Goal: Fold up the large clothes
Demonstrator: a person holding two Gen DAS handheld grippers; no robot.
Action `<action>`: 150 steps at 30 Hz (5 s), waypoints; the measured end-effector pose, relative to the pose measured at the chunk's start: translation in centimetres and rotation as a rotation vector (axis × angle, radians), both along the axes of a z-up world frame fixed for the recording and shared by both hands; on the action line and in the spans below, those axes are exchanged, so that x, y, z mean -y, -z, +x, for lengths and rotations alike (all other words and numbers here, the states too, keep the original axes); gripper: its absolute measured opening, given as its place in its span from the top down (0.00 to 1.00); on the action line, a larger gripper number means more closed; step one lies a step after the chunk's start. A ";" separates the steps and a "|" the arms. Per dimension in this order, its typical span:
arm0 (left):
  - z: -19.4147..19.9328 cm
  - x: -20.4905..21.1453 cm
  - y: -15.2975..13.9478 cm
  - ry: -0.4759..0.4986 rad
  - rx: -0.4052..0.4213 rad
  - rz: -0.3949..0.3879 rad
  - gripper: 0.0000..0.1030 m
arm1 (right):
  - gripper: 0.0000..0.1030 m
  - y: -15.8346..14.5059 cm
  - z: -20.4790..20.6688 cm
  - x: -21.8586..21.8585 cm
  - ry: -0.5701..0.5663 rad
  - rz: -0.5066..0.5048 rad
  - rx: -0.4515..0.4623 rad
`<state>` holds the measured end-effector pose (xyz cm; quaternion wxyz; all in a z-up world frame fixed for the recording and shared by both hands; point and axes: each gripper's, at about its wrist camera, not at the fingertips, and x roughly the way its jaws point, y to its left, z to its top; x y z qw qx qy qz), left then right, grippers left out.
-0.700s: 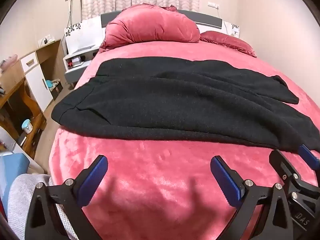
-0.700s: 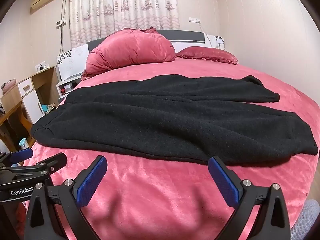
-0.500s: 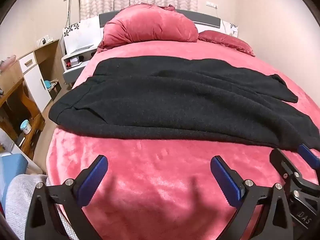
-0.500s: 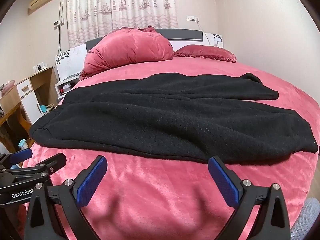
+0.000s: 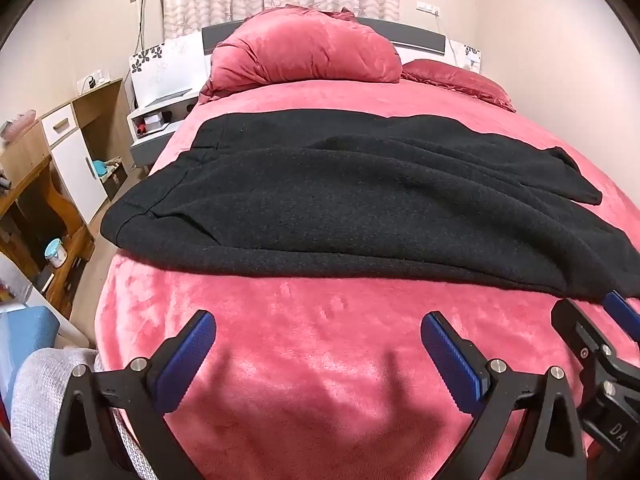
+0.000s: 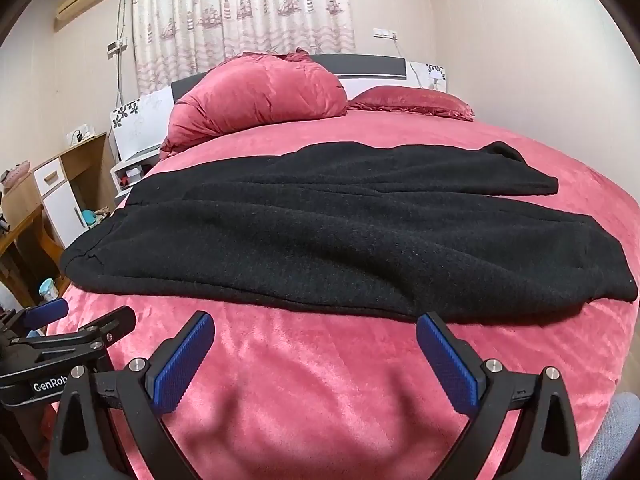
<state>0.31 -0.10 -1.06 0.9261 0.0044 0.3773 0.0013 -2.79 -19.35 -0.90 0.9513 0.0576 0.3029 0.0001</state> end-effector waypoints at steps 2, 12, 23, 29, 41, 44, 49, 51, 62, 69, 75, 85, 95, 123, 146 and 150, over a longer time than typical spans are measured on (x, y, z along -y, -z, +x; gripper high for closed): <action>0.0 0.0 0.1 0.003 -0.002 0.002 0.00 | 0.00 0.1 0.1 0.2 0.010 0.004 -0.002; 0.1 0.3 0.2 0.007 -0.012 0.008 0.00 | 0.00 0.2 0.2 0.4 0.013 0.011 -0.018; 0.3 0.4 0.4 0.006 -0.024 0.015 0.00 | 0.00 0.2 0.4 0.4 0.006 0.013 -0.025; 0.4 0.4 0.4 0.006 -0.026 0.016 0.00 | 0.00 0.3 0.4 0.3 -0.004 0.010 -0.025; 0.5 0.3 0.5 0.008 -0.037 0.005 0.00 | 0.00 0.4 0.5 0.4 -0.003 0.010 -0.029; 0.7 0.1 0.7 0.016 -0.051 -0.019 0.00 | 0.00 0.4 0.5 0.4 0.003 0.009 -0.026; 1.1 -0.4 1.1 0.043 -0.082 -0.085 0.00 | 0.00 0.4 0.4 0.7 0.016 0.018 -0.019; 1.2 -0.8 1.2 0.062 -0.094 -0.143 0.00 | 0.00 0.5 0.5 0.9 0.019 0.038 -0.026; 3.3 -7.0 1.3 -0.087 -0.110 -0.360 0.00 | 0.00 0.2 0.6 4.1 0.067 0.110 -0.060; 4.4 -11.7 -0.2 -0.097 0.051 -0.474 0.01 | 0.01 0.6 -0.1 9.1 0.148 0.202 -0.104; 6.3 -16.7 -0.1 -0.152 0.068 -0.493 0.02 | 0.09 2.0 -1.8 17.5 0.367 0.391 -0.156; 8.3 -20.3 2.9 -0.316 0.018 -0.647 0.02 | 0.10 1.7 -4.8 29.0 0.667 0.415 -0.086; 10.3 -20.7 4.4 -0.304 -0.016 -0.640 0.20 | 0.24 5.1 -4.9 34.4 0.741 0.707 0.001; 8.1 -20.9 0.1 -0.119 0.167 -0.685 0.90 | 0.92 4.0 -5.8 40.4 0.652 0.802 0.201; 7.9 -20.8 -1.6 -0.116 0.089 -0.710 0.90 | 0.94 -1.0 -3.8 40.5 0.561 0.766 0.158; 6.7 -22.0 -2.0 -0.101 0.077 -0.732 0.90 | 0.94 -3.5 -4.5 40.2 0.528 0.753 0.210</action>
